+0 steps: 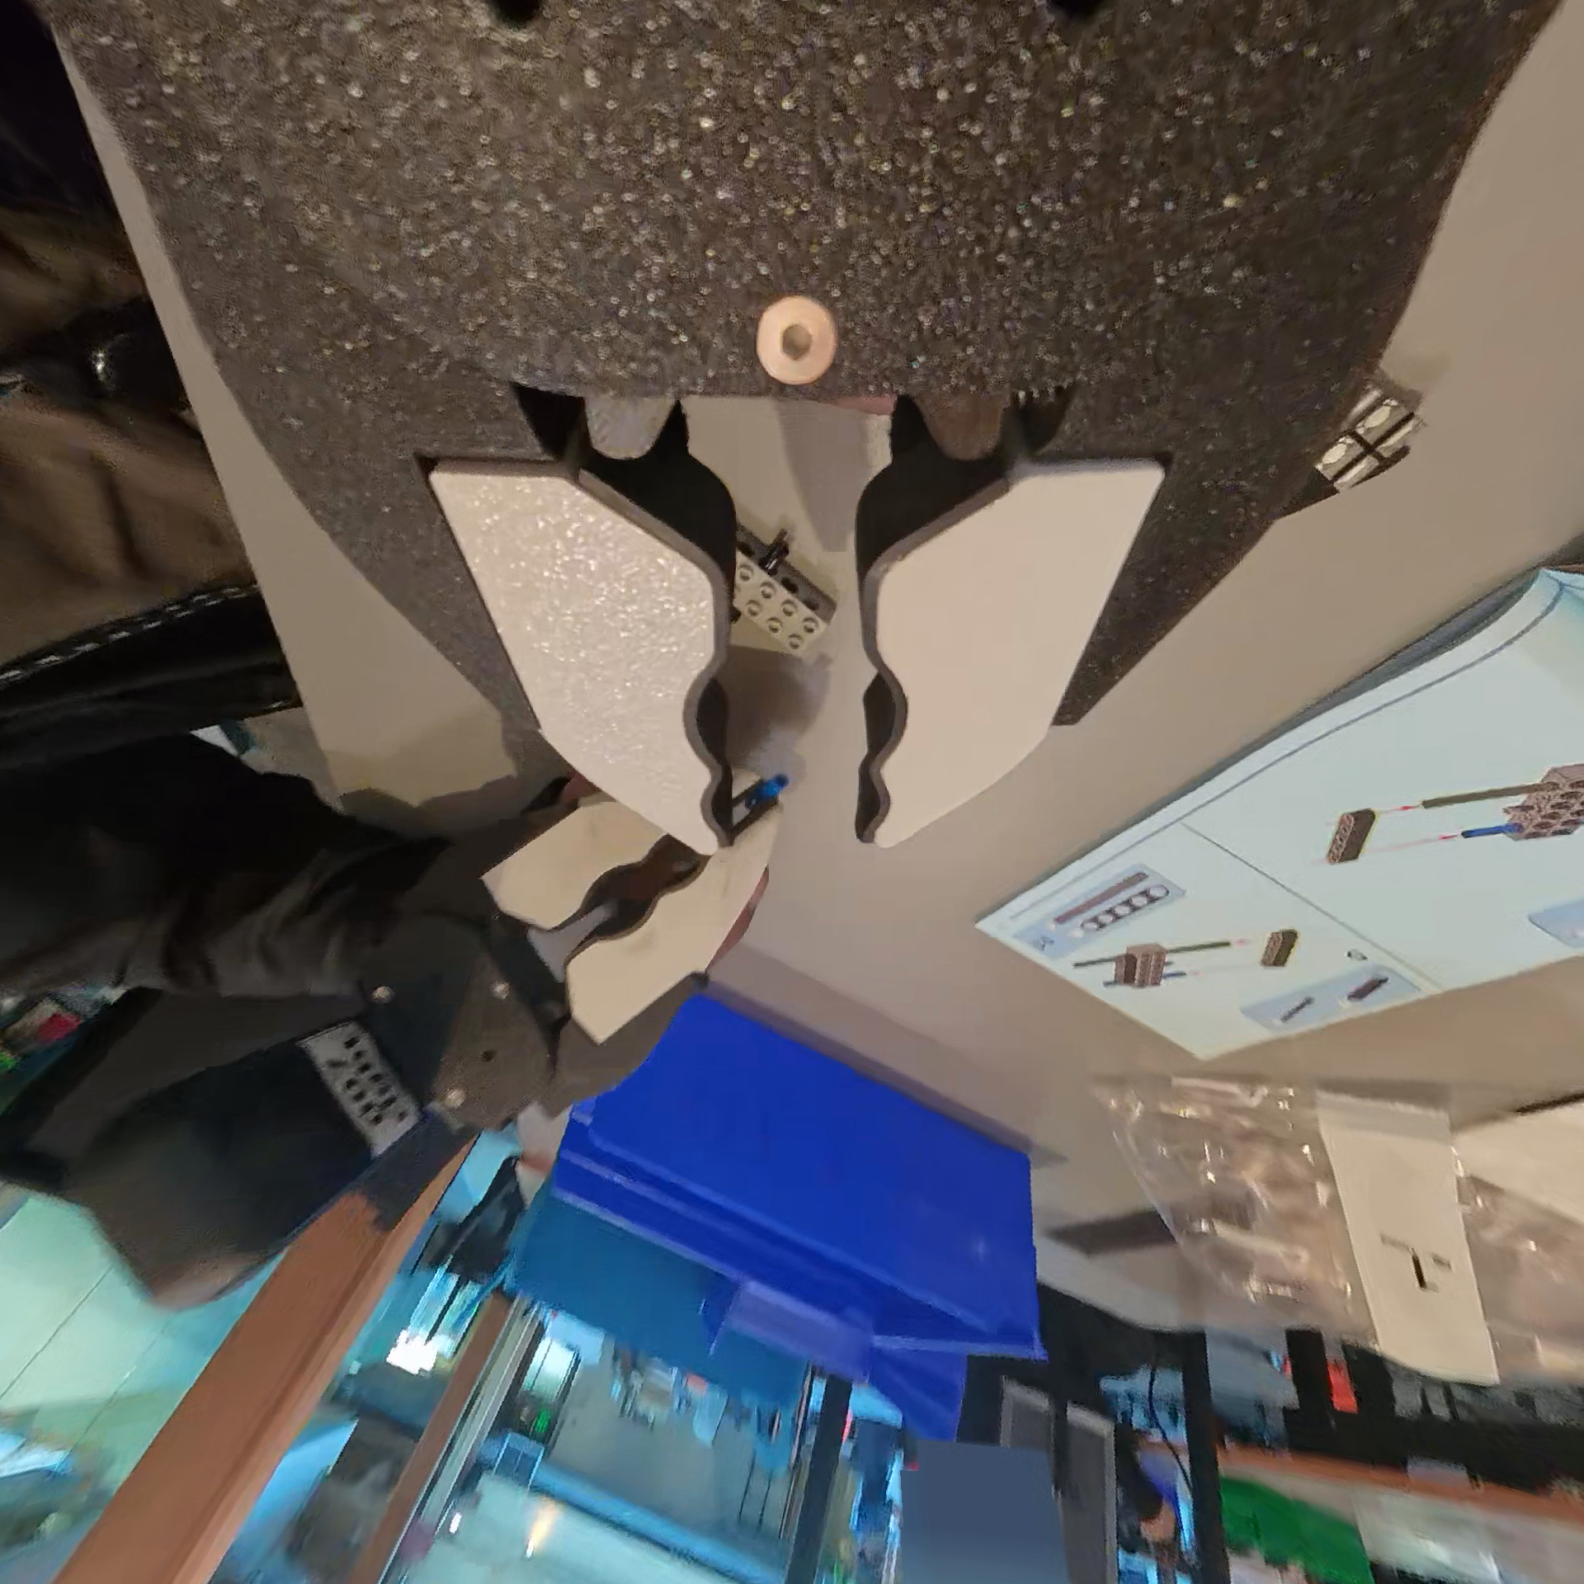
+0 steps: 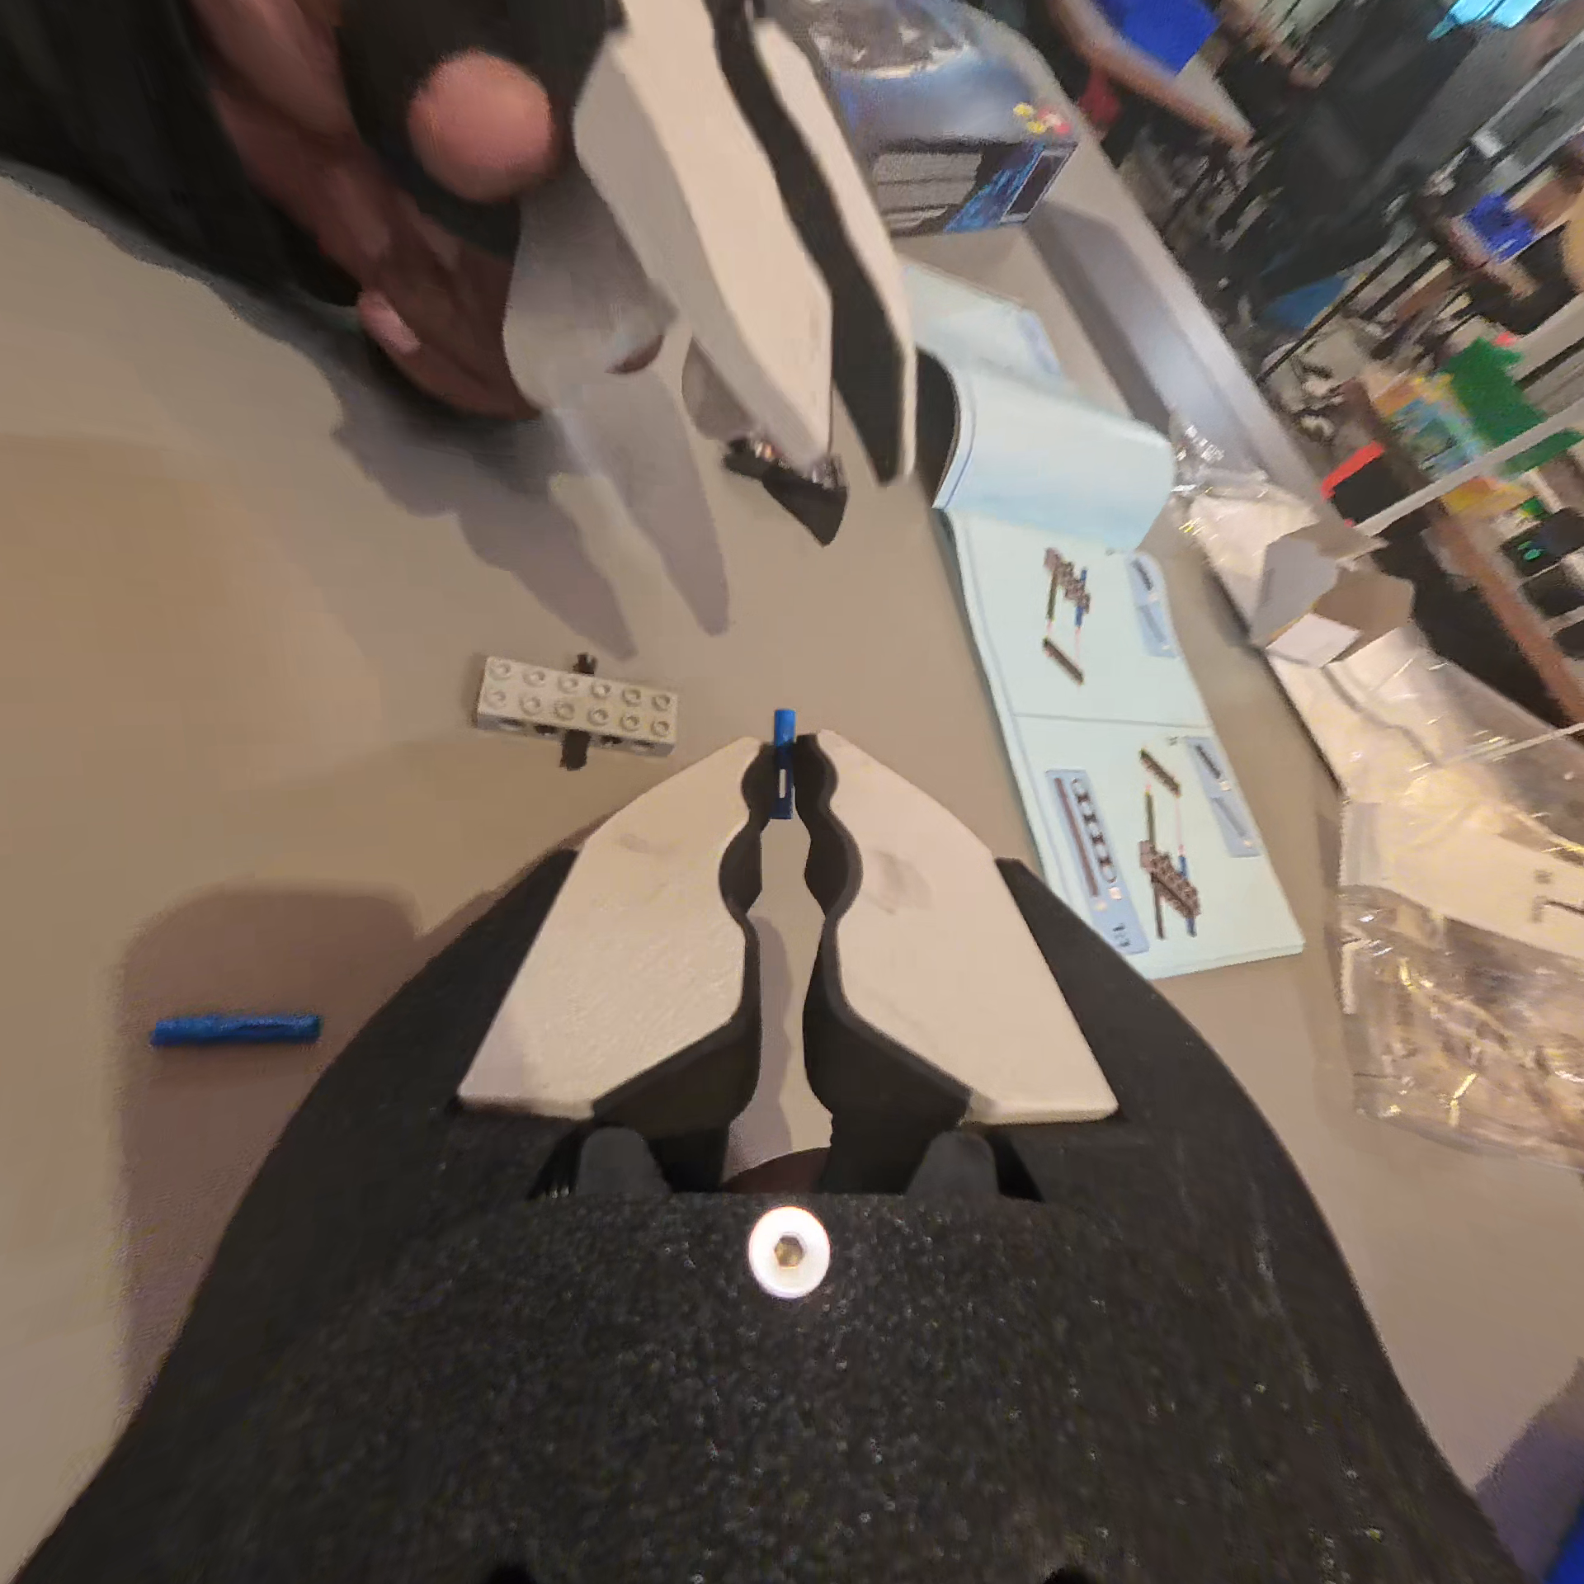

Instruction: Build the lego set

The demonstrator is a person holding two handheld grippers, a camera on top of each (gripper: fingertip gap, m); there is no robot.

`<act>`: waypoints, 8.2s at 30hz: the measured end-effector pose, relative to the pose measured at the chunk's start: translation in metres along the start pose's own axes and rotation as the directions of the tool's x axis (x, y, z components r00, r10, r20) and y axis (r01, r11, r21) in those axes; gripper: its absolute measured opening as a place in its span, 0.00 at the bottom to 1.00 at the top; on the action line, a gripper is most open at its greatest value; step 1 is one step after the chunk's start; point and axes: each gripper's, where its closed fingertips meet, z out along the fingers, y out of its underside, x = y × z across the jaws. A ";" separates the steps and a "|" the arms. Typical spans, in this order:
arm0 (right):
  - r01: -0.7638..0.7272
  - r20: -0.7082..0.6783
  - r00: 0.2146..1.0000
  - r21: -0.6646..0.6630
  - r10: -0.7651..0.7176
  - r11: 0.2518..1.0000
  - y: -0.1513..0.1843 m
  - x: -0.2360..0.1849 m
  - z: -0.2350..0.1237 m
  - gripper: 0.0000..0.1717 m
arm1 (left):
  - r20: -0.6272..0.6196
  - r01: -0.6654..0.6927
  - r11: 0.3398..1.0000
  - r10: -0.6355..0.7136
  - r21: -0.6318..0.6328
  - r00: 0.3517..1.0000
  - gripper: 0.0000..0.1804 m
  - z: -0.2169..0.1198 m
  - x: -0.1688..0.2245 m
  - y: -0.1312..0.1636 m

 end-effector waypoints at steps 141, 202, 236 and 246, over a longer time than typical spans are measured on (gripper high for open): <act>0.023 0.067 0.997 0.315 -0.046 0.949 -0.033 -0.014 -0.035 0.03 | -0.414 -0.487 0.645 0.276 -0.590 0.867 0.29 0.001 0.033 0.097; 0.028 -0.069 0.997 0.001 -0.028 1.000 0.004 -0.020 -0.018 0.03 | 0.155 0.189 0.926 -0.145 -0.326 0.977 0.09 0.032 0.019 0.060; -0.384 -0.117 0.916 0.014 0.383 0.923 0.001 -0.009 -0.018 0.03 | 0.309 0.029 0.972 0.045 -0.231 0.950 0.09 0.036 0.013 0.044; -0.439 -0.110 0.893 0.012 0.437 0.899 0.002 -0.009 -0.017 0.02 | 0.339 -0.018 0.970 0.102 -0.242 0.935 0.09 0.036 0.012 0.043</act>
